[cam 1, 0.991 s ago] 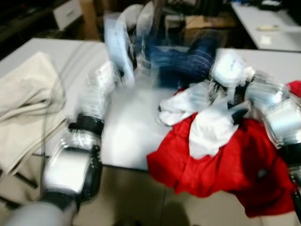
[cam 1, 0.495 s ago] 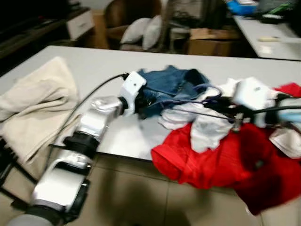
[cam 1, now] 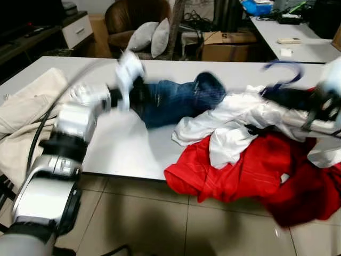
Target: Hang hanger
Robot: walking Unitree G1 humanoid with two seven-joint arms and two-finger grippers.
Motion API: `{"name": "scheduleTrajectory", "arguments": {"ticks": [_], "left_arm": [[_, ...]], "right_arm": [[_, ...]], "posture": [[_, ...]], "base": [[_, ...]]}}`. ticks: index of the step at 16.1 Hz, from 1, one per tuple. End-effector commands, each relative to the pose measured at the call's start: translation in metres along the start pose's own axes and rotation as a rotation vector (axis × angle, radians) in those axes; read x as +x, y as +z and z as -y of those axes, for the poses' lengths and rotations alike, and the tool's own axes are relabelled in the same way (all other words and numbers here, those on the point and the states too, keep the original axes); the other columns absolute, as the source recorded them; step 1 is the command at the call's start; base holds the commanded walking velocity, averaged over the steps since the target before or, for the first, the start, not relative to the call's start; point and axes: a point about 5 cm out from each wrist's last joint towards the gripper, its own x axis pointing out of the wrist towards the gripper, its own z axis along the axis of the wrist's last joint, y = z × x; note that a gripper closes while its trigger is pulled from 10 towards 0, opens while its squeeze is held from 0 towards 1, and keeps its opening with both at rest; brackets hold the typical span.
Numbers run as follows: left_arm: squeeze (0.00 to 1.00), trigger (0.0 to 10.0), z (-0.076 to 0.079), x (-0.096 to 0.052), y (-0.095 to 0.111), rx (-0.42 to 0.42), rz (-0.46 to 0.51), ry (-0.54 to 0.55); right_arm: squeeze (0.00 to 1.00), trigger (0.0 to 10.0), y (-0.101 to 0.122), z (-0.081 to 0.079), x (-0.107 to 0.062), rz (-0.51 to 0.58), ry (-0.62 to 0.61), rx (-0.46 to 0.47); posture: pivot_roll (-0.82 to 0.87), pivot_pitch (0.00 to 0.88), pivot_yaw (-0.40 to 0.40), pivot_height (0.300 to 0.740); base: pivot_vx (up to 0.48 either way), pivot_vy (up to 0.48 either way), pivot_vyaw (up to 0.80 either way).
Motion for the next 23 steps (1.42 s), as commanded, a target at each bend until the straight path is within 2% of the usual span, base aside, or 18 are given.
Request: {"name": "scheduleTrajectory", "arguments": {"ticks": [1, 2, 3, 4, 5, 6, 7, 10, 11, 13, 14, 16, 18, 19, 20, 21, 22, 23], "left_arm": [[0.77, 10.0, -0.011, -0.005, 0.008, -0.098, 0.077, 0.094], [0.77, 10.0, -0.013, -0.004, 0.01, -0.144, 0.106, 0.113], [0.69, 10.0, -0.008, -0.005, 0.0, -0.102, 0.011, 0.063], [1.0, 10.0, 0.005, -0.012, -0.033, 0.033, -0.274, -0.054], [1.0, 10.0, 0.01, -0.015, -0.044, 0.039, -0.352, -0.099], [1.0, 10.0, 0.012, -0.016, -0.047, 0.009, -0.352, -0.121], [1.0, 10.0, 0.015, -0.018, -0.042, -0.041, -0.296, -0.169], [1.0, 10.0, 0.015, -0.036, -0.037, -0.034, -0.271, -0.267], [1.0, 10.0, 0.013, -0.04, -0.031, -0.068, -0.212, -0.267], [1.0, 10.0, 0.002, -0.042, -0.015, -0.166, -0.03, -0.166], [1.0, 10.0, -0.009, -0.042, -0.011, -0.214, 0.051, -0.027], [1.0, 10.0, -0.017, -0.041, -0.012, -0.242, 0.073, 0.08], [1.0, 10.0, -0.013, -0.035, -0.025, -0.226, 0.013, 0.183], [1.0, 10.0, -0.013, -0.035, -0.025, -0.226, 0.013, 0.183], [1.0, 10.0, -0.01, -0.03, -0.032, -0.21, -0.026, 0.263], [1.0, 10.0, -0.005, -0.024, -0.039, -0.193, -0.07, 0.351], [1.0, 10.0, -0.001, -0.022, -0.039, -0.16, -0.062, 0.383], [1.0, 10.0, 0.005, -0.018, -0.035, -0.096, 0.001, 0.444]], "right_arm": [[0.0, 10.0, 0.007, 0.008, -0.008, 0.048, -0.056, 0.021], [0.0, 10.0, 0.007, 0.007, -0.009, 0.06, -0.058, 0.034], [0.0, 10.0, 0.003, 0.006, -0.013, 0.04, -0.061, 0.039], [0.0, 10.0, -0.004, 0.006, -0.016, 0.001, -0.088, 0.045], [0.0, 10.0, -0.006, 0.006, -0.016, -0.009, -0.108, 0.051], [0.0, 10.0, -0.007, 0.004, -0.013, -0.01, -0.12, 0.056], [0.0, 10.0, -0.011, -0.001, -0.007, -0.026, -0.143, 0.065], [0.0, 10.0, -0.027, -0.003, 0.004, -0.119, -0.224, 0.069], [0.0, 10.0, -0.03, -0.004, 0.007, -0.127, -0.24, 0.08], [0.0, 10.0, -0.029, -0.016, 0.014, -0.116, -0.156, 0.083], [0.0, 10.0, -0.024, -0.034, 0.015, -0.103, -0.007, 0.068], [0.0, 10.0, -0.019, -0.052, 0.012, -0.101, 0.137, 0.054], [0.0, 10.0, -0.002, -0.057, -0.003, -0.057, 0.237, 0.053], [0.0, 10.0, -0.002, -0.057, -0.003, -0.057, 0.237, 0.053], [0.0, 10.0, 0.001, -0.046, -0.005, -0.028, 0.135, 0.072], [0.0, 10.0, 0.001, -0.033, -0.004, 0.01, -0.041, 0.15], [0.0, 10.0, -0.001, -0.03, -0.003, 0.031, -0.119, 0.191], [0.0, 10.0, -0.005, -0.031, 0.0, 0.066, -0.238, 0.286]], "posture": [[-0.11, 0.0, 0.1, 0.74], [-0.11, 0.0, 0.101, 0.74], [-0.11, 0.0, 0.102, 0.74], [-0.11, 0.0, 0.108, 0.74], [-0.11, 0.0, 0.108, 0.74], [-0.11, 0.0, 0.114, 0.74], [-0.11, 0.0, 0.114, 0.74], [-0.12, 0.0, 0.12, 0.74], [-0.12, 0.0, 0.12, 0.74], [-0.12, 0.0, 0.12, 0.74], [-0.12, 0.0, 0.119, 0.74], [-0.12, 0.0, 0.116, 0.74], [-0.12, 0.0, 0.121, 0.74], [-0.12, 0.0, 0.121, 0.74], [-0.12, 0.0, 0.119, 0.74], [-0.12, 0.0, 0.12, 0.74], [-0.12, 0.0, 0.12, 0.74], [-0.12, 0.0, 0.121, 0.74]], "base": [[0.0, 0.0, 0.0], [0.0, 0.0, 0.0], [0.0, 0.0, 0.0], [0.0, 0.0, 0.0], [0.0, 0.0, 0.0], [0.0, 0.0, 0.0], [0.0, 0.0, 0.0], [0.0, 0.0, 0.0], [0.0, 0.0, 0.0], [0.0, 0.0, 0.0], [0.0, 0.0, 0.0], [0.0, 0.0, 0.0], [0.0, 0.0, 0.0], [0.0, 0.0, 0.0], [0.0, 0.0, 0.0], [0.0, 0.0, 0.0], [0.0, 0.0, 0.0], [0.0, 0.0, 0.0]]}}
